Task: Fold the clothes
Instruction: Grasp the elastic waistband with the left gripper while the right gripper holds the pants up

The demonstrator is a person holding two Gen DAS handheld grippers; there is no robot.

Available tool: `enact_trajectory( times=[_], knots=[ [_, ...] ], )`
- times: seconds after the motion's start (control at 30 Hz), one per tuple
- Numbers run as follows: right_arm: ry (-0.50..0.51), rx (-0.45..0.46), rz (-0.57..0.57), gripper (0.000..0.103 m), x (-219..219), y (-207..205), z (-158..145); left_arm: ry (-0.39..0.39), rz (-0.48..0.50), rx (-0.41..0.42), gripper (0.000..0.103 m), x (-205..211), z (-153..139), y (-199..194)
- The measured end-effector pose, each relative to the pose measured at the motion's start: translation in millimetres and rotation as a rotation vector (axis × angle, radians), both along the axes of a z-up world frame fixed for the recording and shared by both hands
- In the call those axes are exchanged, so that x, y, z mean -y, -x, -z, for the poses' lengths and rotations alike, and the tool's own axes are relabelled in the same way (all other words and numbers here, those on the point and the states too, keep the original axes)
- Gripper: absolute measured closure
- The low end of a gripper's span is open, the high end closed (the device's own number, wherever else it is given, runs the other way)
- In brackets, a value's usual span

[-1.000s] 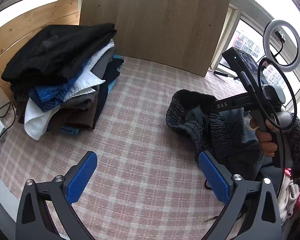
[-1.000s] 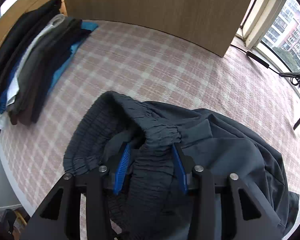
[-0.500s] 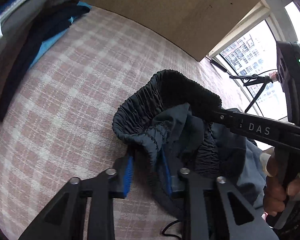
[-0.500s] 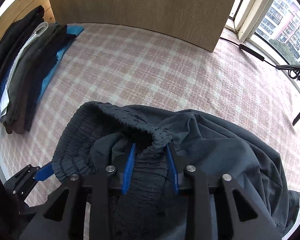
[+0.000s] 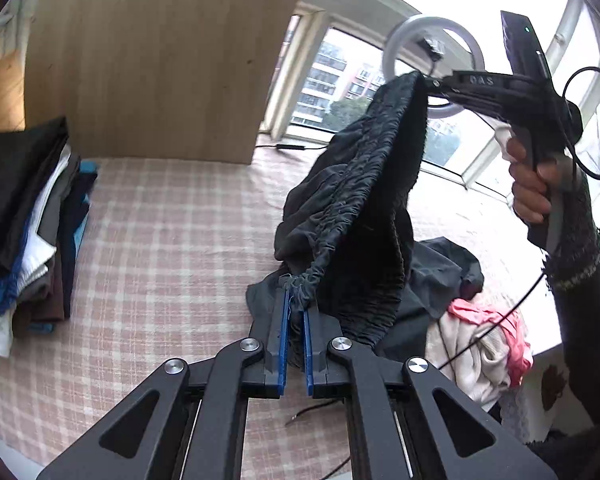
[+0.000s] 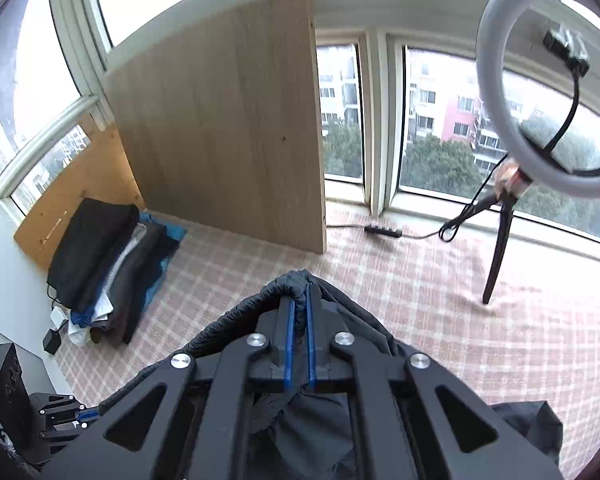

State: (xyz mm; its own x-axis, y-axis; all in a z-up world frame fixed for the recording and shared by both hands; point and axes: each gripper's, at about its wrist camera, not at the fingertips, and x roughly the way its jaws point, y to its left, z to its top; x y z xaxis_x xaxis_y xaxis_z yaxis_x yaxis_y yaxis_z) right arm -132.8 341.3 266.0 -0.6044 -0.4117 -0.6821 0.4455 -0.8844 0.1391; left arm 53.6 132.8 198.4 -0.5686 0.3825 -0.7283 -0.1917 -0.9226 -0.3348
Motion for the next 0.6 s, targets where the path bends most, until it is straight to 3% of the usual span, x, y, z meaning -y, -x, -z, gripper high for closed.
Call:
enact_trajectory(
  times=[0.1,0.2,0.43,0.53,0.6],
  knots=[
    [-0.021,-0.196,0.015,0.099,-24.0,-35.3,-61.8,-0.025,0.129,-0.029,0.098,-38.6,-47.6,-8.8],
    [0.029,-0.307,0.049,0.099,-62.1,-63.4,-113.4,-0.073,0.232,-0.051,0.098,-83.5,-82.7,-16.3],
    [0.019,-0.552,0.236,0.099,-138.0,-124.4,-199.3,-0.194,0.492,-0.169,0.098,-182.8,-158.1,-44.3],
    [0.067,-0.567,0.243,0.099,-142.0,-128.5,-229.5,-0.245,0.516,-0.225,0.098,-177.2,-182.1,-58.7],
    [0.066,-0.572,0.206,0.099,-116.8,-125.3,-240.3,-0.274,0.455,-0.23,0.098,-140.7,-178.3,-65.8]
  ],
)
